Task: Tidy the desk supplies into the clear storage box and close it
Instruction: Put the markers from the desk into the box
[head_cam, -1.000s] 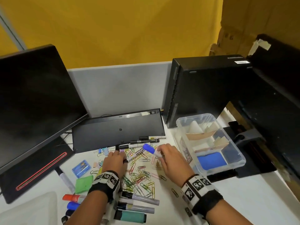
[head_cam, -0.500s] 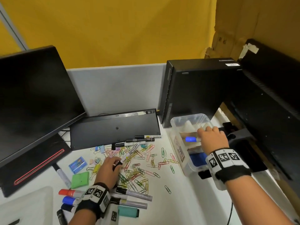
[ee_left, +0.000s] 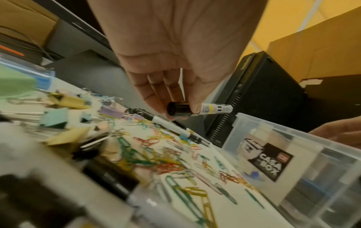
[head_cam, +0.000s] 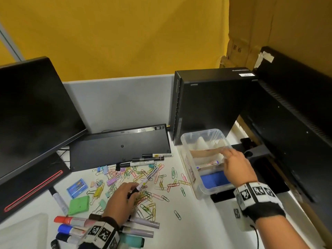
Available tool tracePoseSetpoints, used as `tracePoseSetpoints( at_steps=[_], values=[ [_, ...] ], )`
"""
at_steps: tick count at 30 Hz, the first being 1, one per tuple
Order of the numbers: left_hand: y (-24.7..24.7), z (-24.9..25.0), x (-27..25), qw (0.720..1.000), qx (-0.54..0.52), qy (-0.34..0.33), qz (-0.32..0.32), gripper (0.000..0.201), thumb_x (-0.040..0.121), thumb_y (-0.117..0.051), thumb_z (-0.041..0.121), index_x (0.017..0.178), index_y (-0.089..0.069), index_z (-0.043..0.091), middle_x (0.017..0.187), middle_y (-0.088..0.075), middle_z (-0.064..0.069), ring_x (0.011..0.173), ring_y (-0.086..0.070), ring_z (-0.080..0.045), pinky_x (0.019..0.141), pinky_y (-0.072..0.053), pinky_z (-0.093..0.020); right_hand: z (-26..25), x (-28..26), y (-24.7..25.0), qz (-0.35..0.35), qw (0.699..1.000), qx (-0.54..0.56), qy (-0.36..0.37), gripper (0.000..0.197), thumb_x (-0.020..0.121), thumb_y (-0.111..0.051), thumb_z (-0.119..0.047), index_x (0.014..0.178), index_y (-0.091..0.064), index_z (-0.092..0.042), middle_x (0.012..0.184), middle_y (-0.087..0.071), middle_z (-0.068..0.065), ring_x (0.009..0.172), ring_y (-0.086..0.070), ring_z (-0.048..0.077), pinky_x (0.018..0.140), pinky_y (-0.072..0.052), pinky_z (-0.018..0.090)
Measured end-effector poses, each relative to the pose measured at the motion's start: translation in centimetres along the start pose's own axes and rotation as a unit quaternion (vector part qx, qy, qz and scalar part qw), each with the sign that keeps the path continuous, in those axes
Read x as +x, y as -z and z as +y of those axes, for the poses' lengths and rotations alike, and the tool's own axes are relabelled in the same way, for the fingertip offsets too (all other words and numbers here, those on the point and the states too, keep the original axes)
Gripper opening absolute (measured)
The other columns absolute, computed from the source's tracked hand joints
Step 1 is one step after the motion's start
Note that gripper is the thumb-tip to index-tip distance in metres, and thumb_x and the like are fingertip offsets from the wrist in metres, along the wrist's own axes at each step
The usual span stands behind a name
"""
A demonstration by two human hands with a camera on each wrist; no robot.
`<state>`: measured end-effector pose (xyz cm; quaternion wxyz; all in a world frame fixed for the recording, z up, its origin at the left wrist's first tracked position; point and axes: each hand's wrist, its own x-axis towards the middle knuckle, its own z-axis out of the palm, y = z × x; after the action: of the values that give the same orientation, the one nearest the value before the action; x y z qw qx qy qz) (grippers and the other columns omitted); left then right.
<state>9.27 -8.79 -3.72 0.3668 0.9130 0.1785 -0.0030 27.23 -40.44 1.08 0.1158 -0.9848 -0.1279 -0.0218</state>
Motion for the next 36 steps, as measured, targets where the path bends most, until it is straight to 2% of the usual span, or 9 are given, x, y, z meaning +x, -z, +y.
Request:
tracePoseSetpoints(
  at_steps=[5,11,14,17,22,26,29,32,36],
  values=[
    [-1.6,6.8,1.2,0.994,-0.005,-0.108,0.035,0.031,0.094,-0.051,0.027,0.124,-0.054,0.029,0.103,-0.052,0.016,0.091,-0.05,0.001,0.078,-0.041,-0.009,1.9,-2.4,-3.3,0.068,0.987,0.045,-0.138,0.054,0.094,-0.046,-0.021,0.144,-0.033,-0.005,0.151,-0.033,0.013,0.138,-0.032,0.03,0.113,-0.028,0.044],
    [-5.8,15.2,5.6,0.948,0.185,-0.257,0.034,0.032,0.092,-0.052,0.017,0.124,-0.056,0.023,0.104,-0.058,-0.002,0.094,-0.053,-0.023,0.084,-0.04,-0.035,2.1,-2.8,-4.0,0.067,0.981,0.086,-0.163,0.054,0.094,-0.045,-0.019,0.145,-0.032,-0.006,0.147,-0.039,0.013,0.129,-0.042,0.032,0.106,-0.035,0.044],
    [-7.8,18.2,7.3,0.906,0.333,-0.259,-0.03,0.036,0.084,-0.053,0.004,0.118,-0.058,0.012,0.116,-0.054,-0.011,0.109,-0.046,-0.032,0.093,-0.034,-0.043,1.7,-2.9,-3.7,0.064,0.981,0.082,-0.164,0.054,0.094,-0.044,-0.019,0.145,-0.032,-0.006,0.147,-0.039,0.012,0.128,-0.043,0.031,0.105,-0.035,0.043],
    [-9.0,19.7,8.8,0.885,0.392,-0.237,-0.087,0.026,0.084,-0.055,0.009,0.108,-0.064,0.012,0.115,-0.056,-0.011,0.113,-0.043,-0.032,0.097,-0.029,-0.045,1.5,-3.0,-3.4,0.054,0.981,0.076,-0.168,0.056,0.094,-0.044,-0.02,0.146,-0.03,-0.007,0.148,-0.039,0.011,0.128,-0.042,0.029,0.105,-0.035,0.042],
    [-9.8,18.4,9.4,0.914,0.3,-0.256,-0.101,0.041,0.094,-0.029,0.032,0.118,-0.058,0.016,0.125,-0.056,-0.006,0.12,-0.045,-0.027,0.101,-0.024,-0.04,1.6,-3.1,-3.3,0.042,0.983,0.067,-0.168,0.057,0.094,-0.043,-0.022,0.147,-0.027,-0.008,0.149,-0.036,0.01,0.13,-0.04,0.028,0.106,-0.034,0.041],
    [-7.4,15.5,6.6,0.952,0.137,-0.274,-0.018,0.038,0.096,-0.039,0.027,0.131,-0.051,0.023,0.131,-0.052,0.004,0.122,-0.044,-0.017,0.103,-0.032,-0.034,1.6,-3.1,-3.4,0.03,0.986,0.044,-0.158,0.058,0.093,-0.045,-0.021,0.146,-0.028,-0.006,0.149,-0.037,0.012,0.129,-0.041,0.03,0.108,-0.034,0.044],
    [-5.1,10.8,4.8,0.971,0.116,-0.209,0.014,0.034,0.097,-0.042,0.026,0.13,-0.05,0.029,0.127,-0.051,0.012,0.118,-0.044,-0.008,0.103,-0.034,-0.025,0.9,-3.2,-3.1,0.048,0.988,-0.009,-0.143,0.061,0.088,-0.051,-0.018,0.145,-0.032,-0.004,0.15,-0.036,0.014,0.137,-0.034,0.032,0.114,-0.024,0.05],
    [-2.9,5.7,3.9,0.983,0.126,-0.132,0.034,0.031,0.096,-0.045,0.025,0.126,-0.054,0.031,0.125,-0.053,0.013,0.117,-0.045,-0.007,0.102,-0.036,-0.024,-1.9,-3.3,-2.1,0.087,0.994,0.004,-0.067,0.058,0.085,-0.056,-0.014,0.141,-0.04,-0.005,0.148,-0.037,0.014,0.139,-0.031,0.031,0.115,-0.02,0.049],
    [-0.3,0.7,4.2,0.981,0.181,-0.063,0.045,0.03,0.095,-0.046,0.029,0.123,-0.056,0.03,0.125,-0.055,0.009,0.114,-0.048,-0.012,0.098,-0.039,-0.029,-8.3,-3.9,-1.8,0.106,0.982,0.126,0.086,0.041,0.088,-0.056,-0.008,0.129,-0.053,-0.011,0.141,-0.047,0.005,0.136,-0.037,0.023,0.112,-0.028,0.04]
  ],
)
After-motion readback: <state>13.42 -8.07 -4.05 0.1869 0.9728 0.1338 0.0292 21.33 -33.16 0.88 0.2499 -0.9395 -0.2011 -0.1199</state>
